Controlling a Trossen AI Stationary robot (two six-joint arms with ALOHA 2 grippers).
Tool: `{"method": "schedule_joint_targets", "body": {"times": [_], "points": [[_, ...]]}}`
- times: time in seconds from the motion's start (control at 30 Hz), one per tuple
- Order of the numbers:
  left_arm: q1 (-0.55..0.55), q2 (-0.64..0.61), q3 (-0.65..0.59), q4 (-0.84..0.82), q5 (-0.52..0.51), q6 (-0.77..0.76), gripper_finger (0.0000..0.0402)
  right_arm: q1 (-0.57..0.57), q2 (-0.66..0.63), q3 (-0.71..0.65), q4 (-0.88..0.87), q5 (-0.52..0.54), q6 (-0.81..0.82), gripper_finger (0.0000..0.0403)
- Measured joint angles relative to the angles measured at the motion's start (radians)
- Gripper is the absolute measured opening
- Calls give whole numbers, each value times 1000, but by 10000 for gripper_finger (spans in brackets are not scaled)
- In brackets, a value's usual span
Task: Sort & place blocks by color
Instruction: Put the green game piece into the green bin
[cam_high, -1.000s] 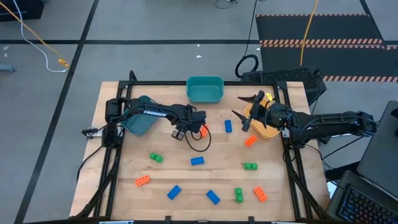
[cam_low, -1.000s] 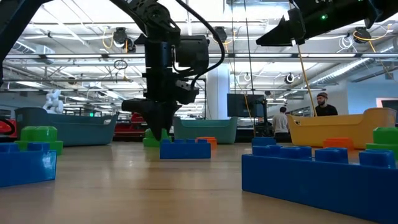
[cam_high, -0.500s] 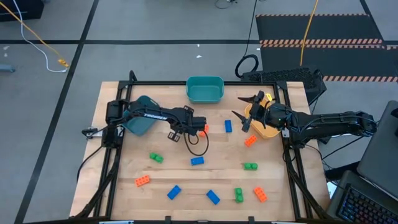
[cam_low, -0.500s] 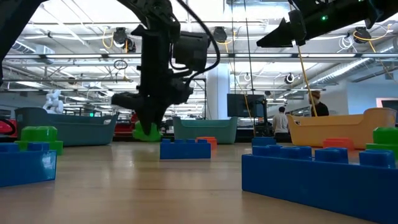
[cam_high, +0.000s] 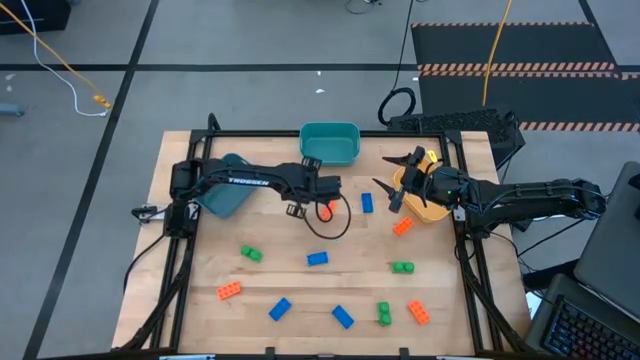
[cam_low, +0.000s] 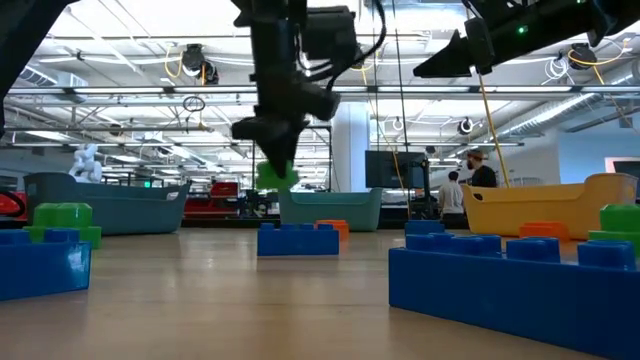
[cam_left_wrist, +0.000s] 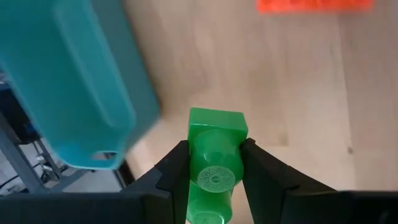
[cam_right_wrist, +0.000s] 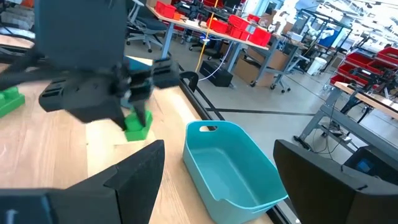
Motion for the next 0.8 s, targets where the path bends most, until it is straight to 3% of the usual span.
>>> {"method": "schedule_joint_targets", "body": {"times": [0.4, 0.53, 0.8], "points": [[30, 0, 56, 325, 6, 69, 118, 0, -11, 0, -48, 4, 8, 297], [30, 0, 56, 403, 10, 115, 118, 0, -31, 0, -100, 66, 8, 297], [175, -1, 56, 554, 28, 134, 118, 0, -51, 0, -103, 107, 34, 297]]}}
